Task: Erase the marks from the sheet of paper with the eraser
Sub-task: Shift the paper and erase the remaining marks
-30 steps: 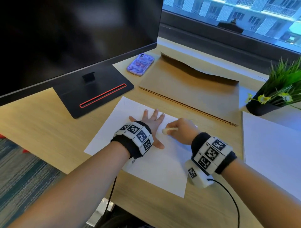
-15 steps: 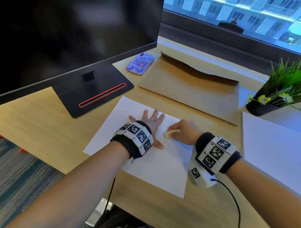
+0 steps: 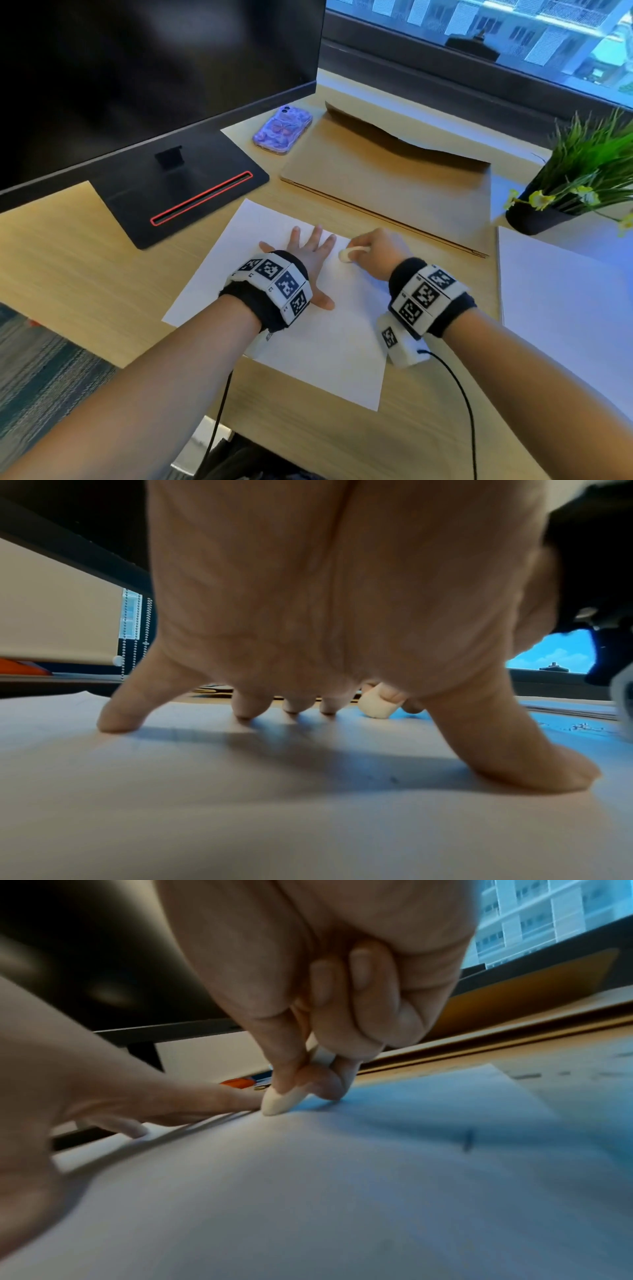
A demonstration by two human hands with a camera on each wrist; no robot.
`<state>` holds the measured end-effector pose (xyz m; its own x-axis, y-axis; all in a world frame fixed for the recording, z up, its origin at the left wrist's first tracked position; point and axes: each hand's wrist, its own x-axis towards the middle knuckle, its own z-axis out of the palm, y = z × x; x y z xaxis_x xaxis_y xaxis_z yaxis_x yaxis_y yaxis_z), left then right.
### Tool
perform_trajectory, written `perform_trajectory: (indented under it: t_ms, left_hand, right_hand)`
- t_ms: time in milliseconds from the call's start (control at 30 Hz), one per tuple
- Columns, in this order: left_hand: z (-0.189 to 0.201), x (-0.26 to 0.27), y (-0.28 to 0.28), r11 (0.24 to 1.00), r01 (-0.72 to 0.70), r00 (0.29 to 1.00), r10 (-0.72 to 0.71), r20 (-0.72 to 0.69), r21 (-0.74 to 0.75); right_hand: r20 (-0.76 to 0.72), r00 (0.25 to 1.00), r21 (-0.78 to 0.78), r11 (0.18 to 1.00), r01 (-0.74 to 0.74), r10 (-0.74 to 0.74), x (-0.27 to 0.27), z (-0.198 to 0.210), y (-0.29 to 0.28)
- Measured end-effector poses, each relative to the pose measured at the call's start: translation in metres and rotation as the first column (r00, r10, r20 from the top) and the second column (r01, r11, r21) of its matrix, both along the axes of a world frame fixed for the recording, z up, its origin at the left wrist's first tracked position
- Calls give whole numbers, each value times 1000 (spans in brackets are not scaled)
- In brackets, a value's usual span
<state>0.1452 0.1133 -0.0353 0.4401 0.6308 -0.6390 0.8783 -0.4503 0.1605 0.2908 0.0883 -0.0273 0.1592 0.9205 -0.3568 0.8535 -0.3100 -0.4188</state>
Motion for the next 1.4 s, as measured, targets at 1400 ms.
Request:
perform_trajectory:
  t_ms: [1400]
  left_hand:
    - [-2,-4,1,1000,3,1000,-3,-2,8]
  right_hand:
    - [-156,985,-25,997,76,-79,-3,9,14]
